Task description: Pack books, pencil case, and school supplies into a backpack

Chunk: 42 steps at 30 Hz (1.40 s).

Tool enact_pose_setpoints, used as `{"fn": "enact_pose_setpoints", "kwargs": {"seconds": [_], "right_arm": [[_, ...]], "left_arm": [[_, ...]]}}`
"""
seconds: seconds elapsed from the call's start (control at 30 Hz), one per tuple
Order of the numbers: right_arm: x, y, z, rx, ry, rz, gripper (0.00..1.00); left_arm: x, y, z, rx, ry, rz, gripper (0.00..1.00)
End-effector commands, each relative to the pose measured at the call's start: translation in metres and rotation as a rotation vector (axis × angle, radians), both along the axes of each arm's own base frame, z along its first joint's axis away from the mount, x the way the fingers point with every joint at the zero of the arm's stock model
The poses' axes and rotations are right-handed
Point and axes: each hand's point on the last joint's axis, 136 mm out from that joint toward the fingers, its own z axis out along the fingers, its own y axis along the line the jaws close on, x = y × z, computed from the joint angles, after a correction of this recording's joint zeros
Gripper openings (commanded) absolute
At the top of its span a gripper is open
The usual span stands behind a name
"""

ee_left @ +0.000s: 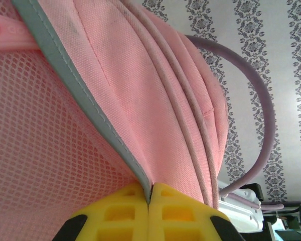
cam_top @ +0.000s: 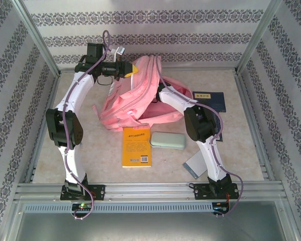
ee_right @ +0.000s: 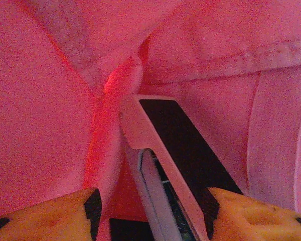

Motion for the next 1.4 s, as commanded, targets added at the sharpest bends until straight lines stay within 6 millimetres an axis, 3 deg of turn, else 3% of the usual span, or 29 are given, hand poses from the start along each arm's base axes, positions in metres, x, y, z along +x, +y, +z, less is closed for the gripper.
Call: {"fn": "enact_pose_setpoints", "kwargs": {"seconds": [0.0,0.2,0.37,0.43,0.73,0.9,1.07,1.17,1.37], "right_arm": [[-0.006,-0.005,0.045,-0.010,-0.126,0.012,0.59],[-0.030,-0.039,0.095,-0.002,-0.356,0.062,0.61],[-0.072,-0.070,0.134,-0.031,-0.611,0.140,0.63],[-0.094,-0.078,0.137,-0.095,-0.640,0.216,0.64],[-0.193,-0.145,0.092,-0.529,-0.467,0.308,0.62],[-0.229,-0.184,0.050,-0.453,-0.131,0.183,0.61],[-0.242,-0.183,0.021,-0.266,-0.015,0.188,0.63],[-0.235,-0.197,-0.003,-0.286,0.057,0.146,0.69],[-0.219,-0.192,-0.035,-0.199,0.178,0.148,0.71]], "left_arm": [[-0.015,-0.002,0.051,-0.053,-0.192,-0.077,0.00],[-0.005,0.016,0.041,-0.009,-0.165,0.002,0.00],[0.001,0.026,0.027,0.048,-0.129,0.061,0.00],[0.004,0.027,0.022,0.060,-0.114,0.076,0.00],[0.012,0.031,0.000,0.130,-0.027,0.154,0.00],[0.013,0.032,-0.003,0.142,-0.021,0.166,0.00],[0.014,0.037,-0.004,0.159,-0.020,0.187,0.00],[0.017,0.042,-0.004,0.164,-0.016,0.204,0.00],[0.019,0.044,-0.006,0.157,-0.005,0.207,0.00]]}}
